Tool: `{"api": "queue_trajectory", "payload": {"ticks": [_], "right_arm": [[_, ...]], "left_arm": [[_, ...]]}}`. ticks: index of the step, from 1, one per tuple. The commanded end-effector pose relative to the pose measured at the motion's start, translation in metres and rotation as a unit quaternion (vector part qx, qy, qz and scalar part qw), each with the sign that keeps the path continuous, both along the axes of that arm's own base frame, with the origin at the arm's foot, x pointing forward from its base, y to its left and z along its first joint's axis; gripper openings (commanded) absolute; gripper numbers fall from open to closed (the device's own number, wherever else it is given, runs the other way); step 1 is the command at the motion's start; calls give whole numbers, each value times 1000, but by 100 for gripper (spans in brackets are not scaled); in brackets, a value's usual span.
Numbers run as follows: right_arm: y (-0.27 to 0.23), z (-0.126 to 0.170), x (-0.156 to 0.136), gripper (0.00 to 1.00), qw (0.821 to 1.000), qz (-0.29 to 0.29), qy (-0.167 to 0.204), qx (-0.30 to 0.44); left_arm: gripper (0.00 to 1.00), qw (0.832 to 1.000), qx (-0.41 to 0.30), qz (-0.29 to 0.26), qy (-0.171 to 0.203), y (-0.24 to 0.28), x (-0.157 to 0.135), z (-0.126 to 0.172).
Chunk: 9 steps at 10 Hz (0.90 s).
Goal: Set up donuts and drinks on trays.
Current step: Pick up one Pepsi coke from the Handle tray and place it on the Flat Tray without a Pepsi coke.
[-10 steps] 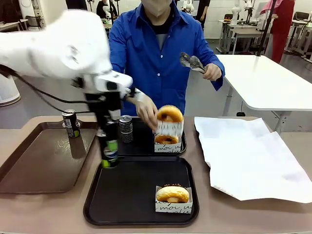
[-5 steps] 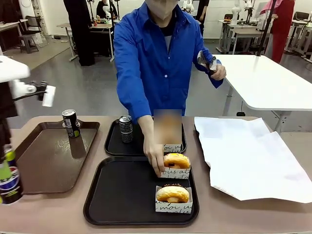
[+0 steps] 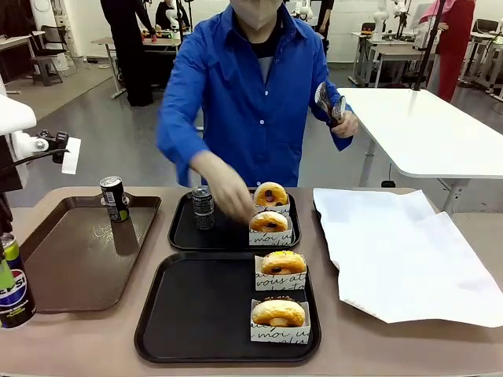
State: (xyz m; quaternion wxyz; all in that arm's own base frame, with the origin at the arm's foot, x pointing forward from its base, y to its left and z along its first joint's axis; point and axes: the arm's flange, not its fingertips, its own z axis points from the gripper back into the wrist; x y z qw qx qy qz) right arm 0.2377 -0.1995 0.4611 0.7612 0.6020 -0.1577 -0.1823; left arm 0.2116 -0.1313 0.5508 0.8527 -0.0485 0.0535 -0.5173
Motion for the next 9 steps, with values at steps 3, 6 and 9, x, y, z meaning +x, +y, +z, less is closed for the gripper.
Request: {"api": "queue_trajectory", "payload": {"ticks": [3,6,9], "right_arm": [[0,0,0,100,1000,2,-6,6],[0,0,0,100,1000,2,-6,6],[0,0,0,100,1000,2,-6,6]], "left_arm": [[59,1000,-1,2,5,1,-1,2],[59,999,-14,0,-34,-40,52,-3],[59,997,-6,0,-74,-117,128,-21]]}}
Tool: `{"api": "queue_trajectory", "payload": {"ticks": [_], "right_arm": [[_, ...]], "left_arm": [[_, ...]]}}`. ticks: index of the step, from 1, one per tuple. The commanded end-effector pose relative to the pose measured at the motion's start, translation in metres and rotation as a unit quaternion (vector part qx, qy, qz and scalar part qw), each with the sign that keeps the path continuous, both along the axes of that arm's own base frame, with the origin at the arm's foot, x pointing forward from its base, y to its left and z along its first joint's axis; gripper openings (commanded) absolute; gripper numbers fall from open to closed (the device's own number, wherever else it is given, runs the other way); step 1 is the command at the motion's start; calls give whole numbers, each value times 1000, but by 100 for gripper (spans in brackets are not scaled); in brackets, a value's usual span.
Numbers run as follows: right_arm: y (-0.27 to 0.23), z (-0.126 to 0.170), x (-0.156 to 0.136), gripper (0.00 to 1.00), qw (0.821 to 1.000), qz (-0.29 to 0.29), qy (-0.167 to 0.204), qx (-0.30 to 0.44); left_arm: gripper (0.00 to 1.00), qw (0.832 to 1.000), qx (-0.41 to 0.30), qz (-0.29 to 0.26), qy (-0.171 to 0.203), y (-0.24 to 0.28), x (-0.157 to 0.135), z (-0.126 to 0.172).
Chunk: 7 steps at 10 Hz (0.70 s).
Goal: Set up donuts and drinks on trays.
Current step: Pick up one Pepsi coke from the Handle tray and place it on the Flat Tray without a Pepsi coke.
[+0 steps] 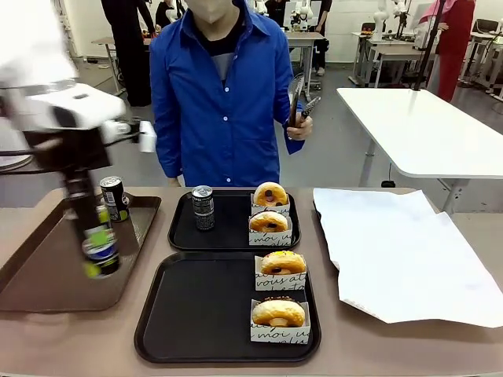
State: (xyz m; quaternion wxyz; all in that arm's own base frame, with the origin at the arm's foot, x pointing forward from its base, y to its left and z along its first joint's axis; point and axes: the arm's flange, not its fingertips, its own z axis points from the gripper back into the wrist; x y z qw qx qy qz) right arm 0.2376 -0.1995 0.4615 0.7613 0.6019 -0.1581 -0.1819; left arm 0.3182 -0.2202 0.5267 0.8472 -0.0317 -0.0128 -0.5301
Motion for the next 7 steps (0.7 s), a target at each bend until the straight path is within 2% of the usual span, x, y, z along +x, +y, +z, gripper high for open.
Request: {"api": "queue_trajectory", "payload": {"ticks": [1,4,7], "right_arm": [[0,0,0,100,1000,2,-6,6],[0,0,0,100,1000,2,-6,6],[0,0,0,100,1000,2,-6,6]], "left_arm": [[59,1000,15,10,-7,-49,36,-12],[59,1000,-17,12,-10,-84,58,-48],[59,999,-22,31,-21,-93,43,-74]]}}
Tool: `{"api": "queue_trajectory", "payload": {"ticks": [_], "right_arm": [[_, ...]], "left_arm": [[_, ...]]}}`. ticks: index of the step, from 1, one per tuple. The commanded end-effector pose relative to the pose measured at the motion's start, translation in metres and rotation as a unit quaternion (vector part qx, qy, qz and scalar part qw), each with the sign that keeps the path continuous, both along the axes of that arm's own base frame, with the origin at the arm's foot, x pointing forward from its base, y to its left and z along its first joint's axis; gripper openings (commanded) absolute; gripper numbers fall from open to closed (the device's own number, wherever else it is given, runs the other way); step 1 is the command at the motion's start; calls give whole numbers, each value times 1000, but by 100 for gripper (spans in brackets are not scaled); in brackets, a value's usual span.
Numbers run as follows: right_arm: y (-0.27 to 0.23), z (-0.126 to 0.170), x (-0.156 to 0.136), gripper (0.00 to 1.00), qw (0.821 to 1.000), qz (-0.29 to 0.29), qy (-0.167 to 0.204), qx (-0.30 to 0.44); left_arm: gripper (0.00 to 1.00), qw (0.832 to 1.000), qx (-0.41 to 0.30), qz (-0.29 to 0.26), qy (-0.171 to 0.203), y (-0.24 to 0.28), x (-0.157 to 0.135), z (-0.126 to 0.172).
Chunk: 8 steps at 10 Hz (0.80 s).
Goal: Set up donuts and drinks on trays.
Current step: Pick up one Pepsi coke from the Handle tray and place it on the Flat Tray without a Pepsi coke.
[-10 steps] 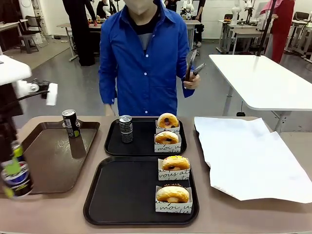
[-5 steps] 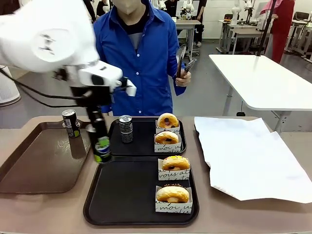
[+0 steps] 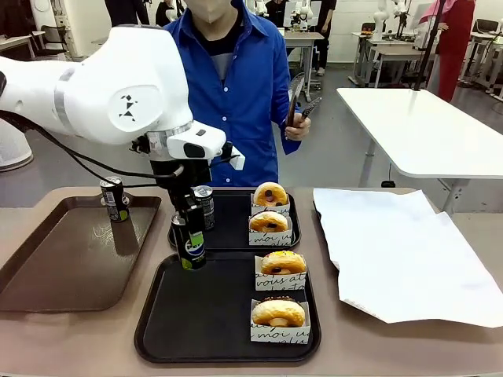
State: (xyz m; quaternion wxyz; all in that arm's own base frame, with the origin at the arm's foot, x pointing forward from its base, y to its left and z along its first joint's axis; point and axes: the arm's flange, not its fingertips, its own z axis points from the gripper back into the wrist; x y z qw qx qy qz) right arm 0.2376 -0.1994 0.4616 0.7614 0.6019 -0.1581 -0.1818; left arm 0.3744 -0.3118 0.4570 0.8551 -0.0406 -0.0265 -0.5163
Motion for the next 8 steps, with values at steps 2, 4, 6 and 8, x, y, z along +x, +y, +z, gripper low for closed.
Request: {"api": "queue_trajectory", "payload": {"ticks": [2,4,6,8], "right_arm": [[0,0,0,100,1000,2,-6,6],[0,0,0,100,1000,2,-6,6],[0,0,0,100,1000,2,-6,6],[0,0,0,100,1000,2,-6,6]], "left_arm": [[59,999,4,19,-29,-7,-21,-29],[59,1000,16,10,-12,-11,-21,-50],[59,1000,23,4,-13,-13,-23,-58],[59,999,32,0,-12,-15,-22,-67]]}}
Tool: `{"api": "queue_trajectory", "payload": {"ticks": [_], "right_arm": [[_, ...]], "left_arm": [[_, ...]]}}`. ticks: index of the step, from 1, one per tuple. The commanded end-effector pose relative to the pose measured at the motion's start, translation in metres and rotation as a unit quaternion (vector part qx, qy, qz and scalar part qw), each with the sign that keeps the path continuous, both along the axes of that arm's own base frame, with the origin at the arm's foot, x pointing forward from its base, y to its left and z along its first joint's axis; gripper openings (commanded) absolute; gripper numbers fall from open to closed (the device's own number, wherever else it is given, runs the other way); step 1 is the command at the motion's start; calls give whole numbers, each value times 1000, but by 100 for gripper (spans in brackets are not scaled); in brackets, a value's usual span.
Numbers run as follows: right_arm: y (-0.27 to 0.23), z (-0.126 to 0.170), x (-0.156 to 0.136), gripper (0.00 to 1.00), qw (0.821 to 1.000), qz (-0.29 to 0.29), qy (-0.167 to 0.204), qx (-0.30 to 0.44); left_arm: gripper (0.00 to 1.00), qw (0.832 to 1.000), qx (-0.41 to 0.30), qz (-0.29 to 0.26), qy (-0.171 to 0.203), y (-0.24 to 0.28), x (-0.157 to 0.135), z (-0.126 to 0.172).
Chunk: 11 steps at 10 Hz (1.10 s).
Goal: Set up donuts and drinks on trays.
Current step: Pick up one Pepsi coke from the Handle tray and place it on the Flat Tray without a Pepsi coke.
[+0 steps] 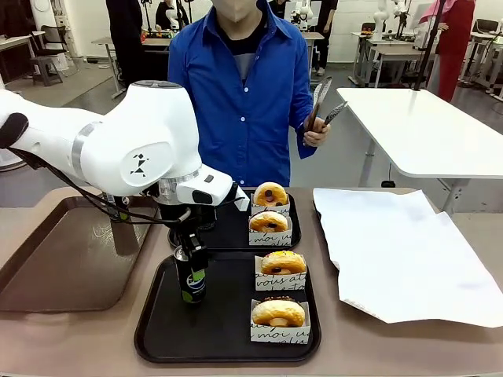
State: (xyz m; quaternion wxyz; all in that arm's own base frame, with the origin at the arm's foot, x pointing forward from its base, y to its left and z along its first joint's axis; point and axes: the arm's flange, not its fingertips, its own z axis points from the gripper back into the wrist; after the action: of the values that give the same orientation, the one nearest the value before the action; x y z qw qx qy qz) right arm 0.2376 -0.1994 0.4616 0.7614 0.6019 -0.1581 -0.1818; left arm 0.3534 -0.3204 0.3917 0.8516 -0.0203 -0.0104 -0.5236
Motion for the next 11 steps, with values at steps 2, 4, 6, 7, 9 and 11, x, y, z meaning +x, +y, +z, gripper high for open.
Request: {"api": "queue_trajectory", "payload": {"ticks": [2,4,6,7,9,11], "right_arm": [[0,0,0,100,1000,2,-6,6],[0,0,0,100,1000,2,-6,6],[0,0,0,100,1000,2,-6,6],[0,0,0,100,1000,2,-6,6],[0,0,0,100,1000,2,-6,6],[0,0,0,100,1000,2,-6,6]], "left_arm": [[65,1000,12,3,-8,-7,0,-7],[100,1000,13,-1,-5,-7,-1,-7],[90,999,29,10,15,-1,-2,21],[100,999,30,12,16,-1,-3,22],[100,998,32,43,15,10,-5,54],[100,994,21,109,8,33,-2,86]]}}
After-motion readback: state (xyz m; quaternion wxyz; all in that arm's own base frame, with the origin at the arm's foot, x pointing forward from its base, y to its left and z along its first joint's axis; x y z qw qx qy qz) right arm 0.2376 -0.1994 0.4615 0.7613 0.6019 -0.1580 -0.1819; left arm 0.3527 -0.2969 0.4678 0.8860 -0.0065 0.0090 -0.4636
